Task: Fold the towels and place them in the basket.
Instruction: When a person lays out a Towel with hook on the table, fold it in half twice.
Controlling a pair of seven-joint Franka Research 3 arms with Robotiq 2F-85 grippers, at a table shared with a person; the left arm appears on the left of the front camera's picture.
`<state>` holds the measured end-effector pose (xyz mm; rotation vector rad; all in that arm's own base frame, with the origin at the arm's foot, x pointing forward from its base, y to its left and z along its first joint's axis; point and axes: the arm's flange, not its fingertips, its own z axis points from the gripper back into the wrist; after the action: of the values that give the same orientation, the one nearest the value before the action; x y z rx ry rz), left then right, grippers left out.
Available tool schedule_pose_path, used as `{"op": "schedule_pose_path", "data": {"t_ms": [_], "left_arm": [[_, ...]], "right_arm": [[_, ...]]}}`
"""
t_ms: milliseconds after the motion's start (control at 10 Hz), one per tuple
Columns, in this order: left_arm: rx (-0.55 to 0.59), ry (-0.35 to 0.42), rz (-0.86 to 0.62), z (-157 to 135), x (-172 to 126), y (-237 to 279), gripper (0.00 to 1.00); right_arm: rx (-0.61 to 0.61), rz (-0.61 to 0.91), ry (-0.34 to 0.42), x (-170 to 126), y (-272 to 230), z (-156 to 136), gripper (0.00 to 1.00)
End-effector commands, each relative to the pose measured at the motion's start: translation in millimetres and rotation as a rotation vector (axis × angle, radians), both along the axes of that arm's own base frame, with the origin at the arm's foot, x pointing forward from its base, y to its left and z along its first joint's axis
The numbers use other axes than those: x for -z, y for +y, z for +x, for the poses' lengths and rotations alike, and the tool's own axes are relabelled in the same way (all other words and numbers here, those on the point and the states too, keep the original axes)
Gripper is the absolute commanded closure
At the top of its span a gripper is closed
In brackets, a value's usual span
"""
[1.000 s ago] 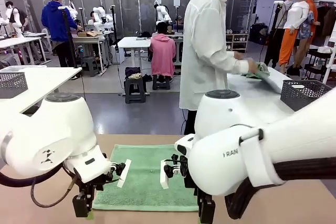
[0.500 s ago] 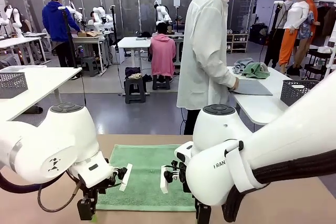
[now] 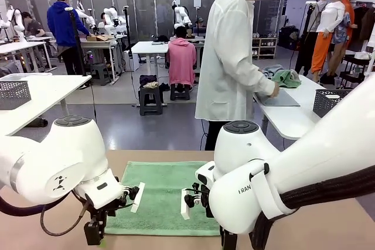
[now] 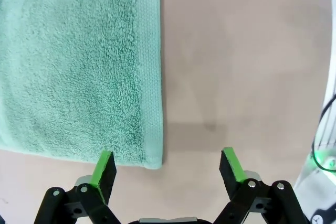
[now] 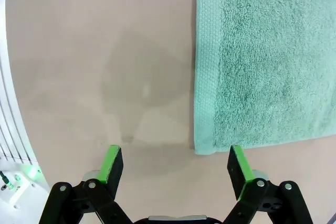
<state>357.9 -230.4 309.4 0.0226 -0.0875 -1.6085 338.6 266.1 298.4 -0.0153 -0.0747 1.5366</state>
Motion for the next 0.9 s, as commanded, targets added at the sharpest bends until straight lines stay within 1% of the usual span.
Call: {"op": "schedule_pose_path", "data": {"t_ms": [0,100,200,300,400,600,700,800], "left_arm": [[0.011,-0.013,-0.010,3.9,8.3,6.9,0.00],[0.008,-0.018,-0.009,5.8,9.5,8.0,0.00],[0.006,-0.019,-0.005,11.4,10.6,8.0,0.18],[0.007,-0.015,-0.008,11.6,10.8,8.6,0.20],[0.004,-0.014,-0.006,13.0,10.0,7.1,0.32],[-0.001,-0.023,-0.007,14.7,9.0,6.6,0.32],[-0.002,-0.045,-0.003,15.8,7.9,7.1,0.35],[-0.002,-0.046,-0.007,15.9,6.7,6.6,0.52]], "right_arm": [[0.020,-0.029,-0.006,2.4,9.5,5.7,0.00],[0.020,-0.032,-0.006,2.7,9.5,7.5,0.00],[0.022,-0.044,-0.020,2.9,9.1,11.5,0.19],[0.029,-0.042,-0.019,3.8,10.2,12.7,0.20],[0.033,-0.044,-0.020,3.8,10.8,14.2,0.25],[0.037,-0.056,-0.020,3.2,9.8,16.6,0.25],[0.038,-0.056,-0.023,3.1,9.2,18.1,0.27],[0.042,-0.057,-0.023,2.8,8.9,18.7,0.42]]}}
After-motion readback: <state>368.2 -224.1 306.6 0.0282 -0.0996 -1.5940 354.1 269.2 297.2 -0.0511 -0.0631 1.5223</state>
